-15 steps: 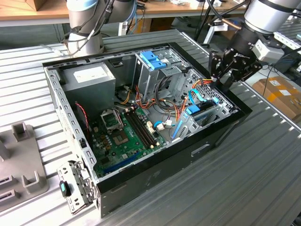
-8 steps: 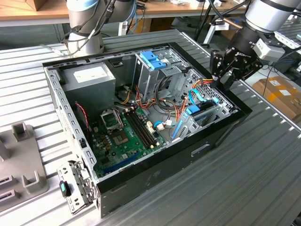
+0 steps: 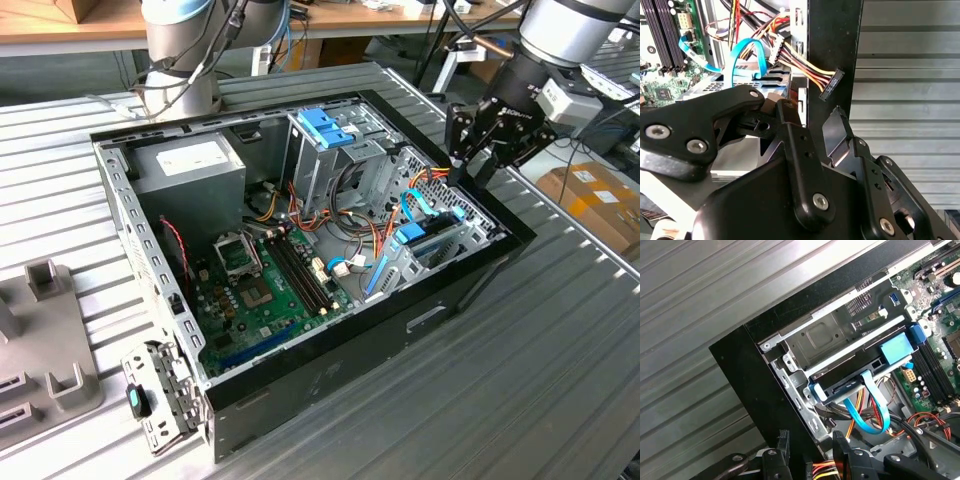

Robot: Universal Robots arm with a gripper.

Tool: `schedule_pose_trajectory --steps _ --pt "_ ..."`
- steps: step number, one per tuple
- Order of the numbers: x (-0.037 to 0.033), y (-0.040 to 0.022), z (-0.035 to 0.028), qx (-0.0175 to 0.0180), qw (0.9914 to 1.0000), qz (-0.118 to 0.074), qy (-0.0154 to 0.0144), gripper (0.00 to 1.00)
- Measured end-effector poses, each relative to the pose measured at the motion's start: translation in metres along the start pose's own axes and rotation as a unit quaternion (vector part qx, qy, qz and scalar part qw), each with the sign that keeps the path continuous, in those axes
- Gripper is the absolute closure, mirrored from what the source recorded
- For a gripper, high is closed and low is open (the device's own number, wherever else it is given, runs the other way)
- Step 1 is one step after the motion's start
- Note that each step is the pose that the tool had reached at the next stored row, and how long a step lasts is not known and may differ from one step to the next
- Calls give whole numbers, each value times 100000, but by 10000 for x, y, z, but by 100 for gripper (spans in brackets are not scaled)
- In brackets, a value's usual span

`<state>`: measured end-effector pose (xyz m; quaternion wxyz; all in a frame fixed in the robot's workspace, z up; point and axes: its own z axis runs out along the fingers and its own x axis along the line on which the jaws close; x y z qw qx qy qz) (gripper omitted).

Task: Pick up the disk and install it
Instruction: 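Insert the second disk wire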

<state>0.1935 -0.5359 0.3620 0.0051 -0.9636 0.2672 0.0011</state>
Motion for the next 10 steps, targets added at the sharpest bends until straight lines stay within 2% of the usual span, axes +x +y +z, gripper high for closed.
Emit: schedule_pose_trajectory --steps 7,10 --pt "-11 -83 1 12 100000 8 -8 53" --pt "-26 -151 1 8 100000 6 -4 53"
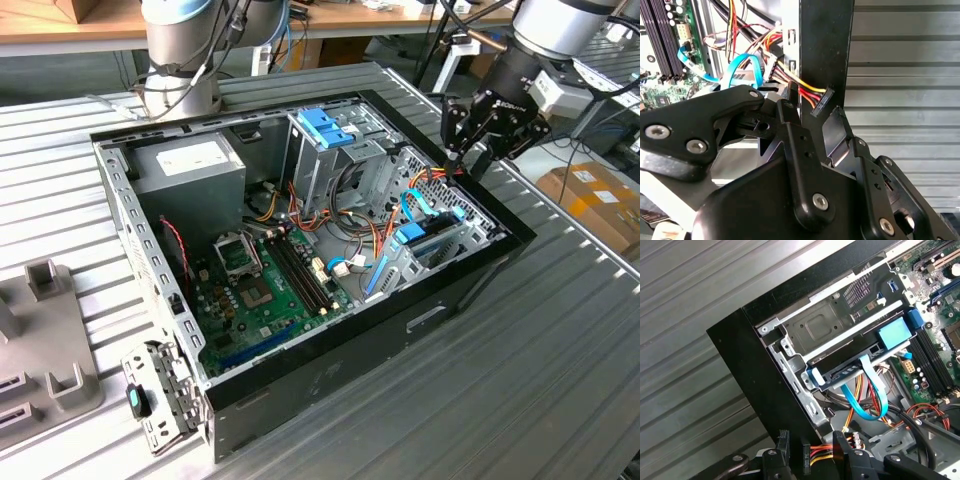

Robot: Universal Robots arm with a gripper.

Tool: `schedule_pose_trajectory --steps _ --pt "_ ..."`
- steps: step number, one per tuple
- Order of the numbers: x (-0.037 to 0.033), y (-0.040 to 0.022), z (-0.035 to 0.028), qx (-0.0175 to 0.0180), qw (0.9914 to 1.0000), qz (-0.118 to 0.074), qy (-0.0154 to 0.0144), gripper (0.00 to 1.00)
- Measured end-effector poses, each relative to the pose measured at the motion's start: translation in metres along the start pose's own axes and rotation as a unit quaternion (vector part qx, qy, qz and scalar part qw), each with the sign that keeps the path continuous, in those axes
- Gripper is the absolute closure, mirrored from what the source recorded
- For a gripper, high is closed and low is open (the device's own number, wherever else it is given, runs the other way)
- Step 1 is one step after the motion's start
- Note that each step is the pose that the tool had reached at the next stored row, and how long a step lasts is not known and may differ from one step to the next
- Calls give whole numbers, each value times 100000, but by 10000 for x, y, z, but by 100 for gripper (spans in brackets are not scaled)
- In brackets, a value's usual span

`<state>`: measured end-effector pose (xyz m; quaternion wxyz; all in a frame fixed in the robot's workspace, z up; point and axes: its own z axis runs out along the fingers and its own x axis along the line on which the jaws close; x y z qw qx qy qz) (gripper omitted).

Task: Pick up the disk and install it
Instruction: 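Insert the second disk wire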

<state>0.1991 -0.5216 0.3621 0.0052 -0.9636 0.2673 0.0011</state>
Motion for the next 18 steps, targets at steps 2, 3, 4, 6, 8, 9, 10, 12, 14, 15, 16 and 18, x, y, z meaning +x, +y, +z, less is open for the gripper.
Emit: schedule_pose_trajectory --steps 2,3,4,6,8,9,10,12,14,15,16,18 --pt "-4 -30 0 2 100000 0 -2 53" --pt "-4 -39 1 4 100000 0 -4 53" --pt "-7 -56 1 8 100000 -2 -6 53" --pt "-12 -77 1 2 100000 -6 -1 53" --pt "-16 -97 1 6 100000 -6 -2 53" --pt "-18 -108 2 10 100000 -10 -9 53" --pt "-18 -108 2 11 100000 -5 -9 53" --pt "-15 -111 1 7 100000 -13 -4 53" --pt "4 -96 1 9 100000 -9 -5 53" --pt "15 -85 2 10 100000 -12 -8 53" --pt "17 -83 1 7 100000 -12 -4 53" --pt "19 -81 1 7 100000 -13 -4 53"
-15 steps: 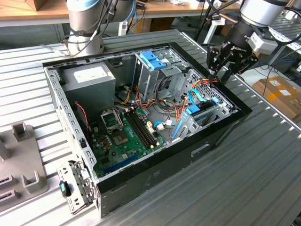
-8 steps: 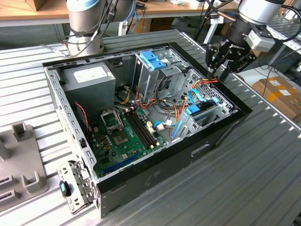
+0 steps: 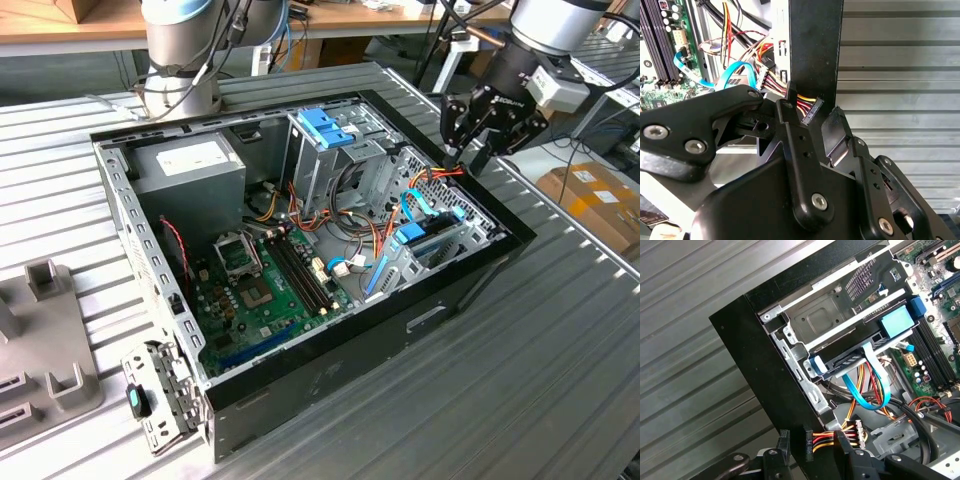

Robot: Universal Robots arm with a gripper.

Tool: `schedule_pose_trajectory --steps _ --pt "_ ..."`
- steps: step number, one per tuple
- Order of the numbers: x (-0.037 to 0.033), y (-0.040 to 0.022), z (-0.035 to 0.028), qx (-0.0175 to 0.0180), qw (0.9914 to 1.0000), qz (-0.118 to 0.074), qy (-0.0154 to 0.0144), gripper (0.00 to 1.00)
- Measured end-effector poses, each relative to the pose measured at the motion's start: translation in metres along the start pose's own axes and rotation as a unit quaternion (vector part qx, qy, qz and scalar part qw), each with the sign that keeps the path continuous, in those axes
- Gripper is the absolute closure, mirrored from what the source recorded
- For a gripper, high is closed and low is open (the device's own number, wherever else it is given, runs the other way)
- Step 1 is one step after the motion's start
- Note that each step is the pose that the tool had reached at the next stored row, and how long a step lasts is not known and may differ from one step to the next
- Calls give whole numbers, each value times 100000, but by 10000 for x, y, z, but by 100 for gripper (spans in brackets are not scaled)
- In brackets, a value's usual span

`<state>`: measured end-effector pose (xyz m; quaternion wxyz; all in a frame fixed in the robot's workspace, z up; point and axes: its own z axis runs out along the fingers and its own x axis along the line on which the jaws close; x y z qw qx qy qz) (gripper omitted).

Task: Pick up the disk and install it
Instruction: 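Insert the second disk wire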

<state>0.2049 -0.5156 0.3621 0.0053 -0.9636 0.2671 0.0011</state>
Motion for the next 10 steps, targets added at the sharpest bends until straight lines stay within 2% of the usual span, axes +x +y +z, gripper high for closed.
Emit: schedule_pose_trajectory --steps 8,9,10 --pt "4 4 0 1 100000 1 -1 53" --pt "4 4 0 1 100000 2 -1 54" --pt "5 5 0 1 100000 -1 -1 61"
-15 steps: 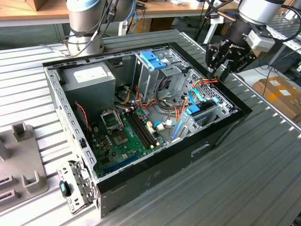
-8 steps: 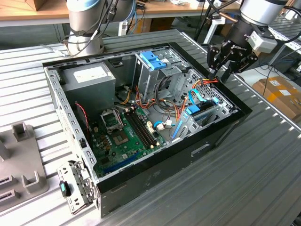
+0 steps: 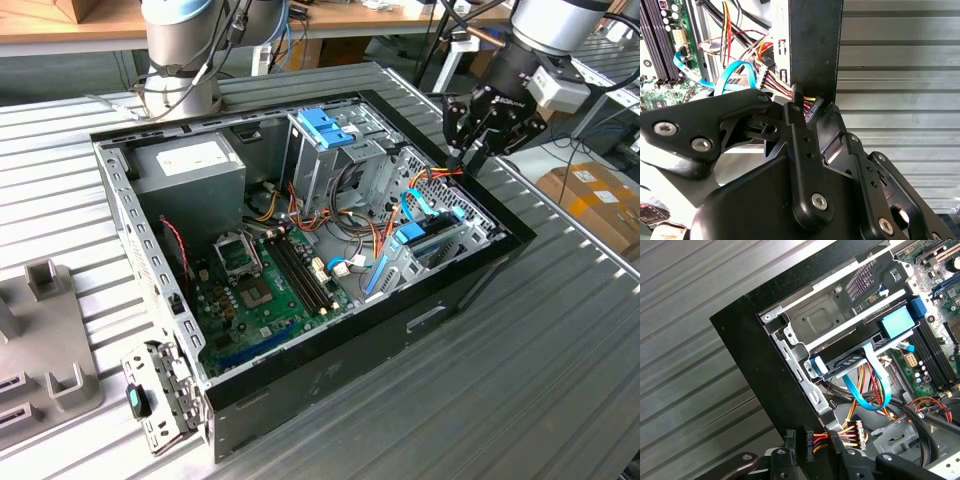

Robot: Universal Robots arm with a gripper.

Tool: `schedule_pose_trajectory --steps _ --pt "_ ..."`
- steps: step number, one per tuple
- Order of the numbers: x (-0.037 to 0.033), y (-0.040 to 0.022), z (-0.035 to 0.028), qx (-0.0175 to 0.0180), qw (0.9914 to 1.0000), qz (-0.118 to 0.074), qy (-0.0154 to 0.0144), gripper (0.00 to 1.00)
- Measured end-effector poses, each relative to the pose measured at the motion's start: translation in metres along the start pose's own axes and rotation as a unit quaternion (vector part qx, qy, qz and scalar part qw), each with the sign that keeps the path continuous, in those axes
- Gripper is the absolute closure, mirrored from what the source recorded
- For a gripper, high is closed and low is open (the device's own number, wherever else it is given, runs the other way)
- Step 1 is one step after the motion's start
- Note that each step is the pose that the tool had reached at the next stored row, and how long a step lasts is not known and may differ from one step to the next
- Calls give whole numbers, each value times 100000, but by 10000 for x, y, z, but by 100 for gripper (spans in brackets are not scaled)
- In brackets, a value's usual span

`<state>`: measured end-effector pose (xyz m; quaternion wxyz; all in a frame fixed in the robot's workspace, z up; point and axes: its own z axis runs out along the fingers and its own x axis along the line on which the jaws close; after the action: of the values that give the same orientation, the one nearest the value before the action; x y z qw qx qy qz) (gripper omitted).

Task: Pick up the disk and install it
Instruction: 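Insert the second disk wire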

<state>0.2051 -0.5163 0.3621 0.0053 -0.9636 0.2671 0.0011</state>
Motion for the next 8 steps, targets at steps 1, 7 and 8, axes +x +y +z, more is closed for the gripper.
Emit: schedule_pose_trajectory --steps 1,7,8 --pt "0 1 0 0 100000 0 -2 61" --pt "4 4 0 1 100000 3 -3 70" --pt "4 4 0 0 100000 1 -2 70"
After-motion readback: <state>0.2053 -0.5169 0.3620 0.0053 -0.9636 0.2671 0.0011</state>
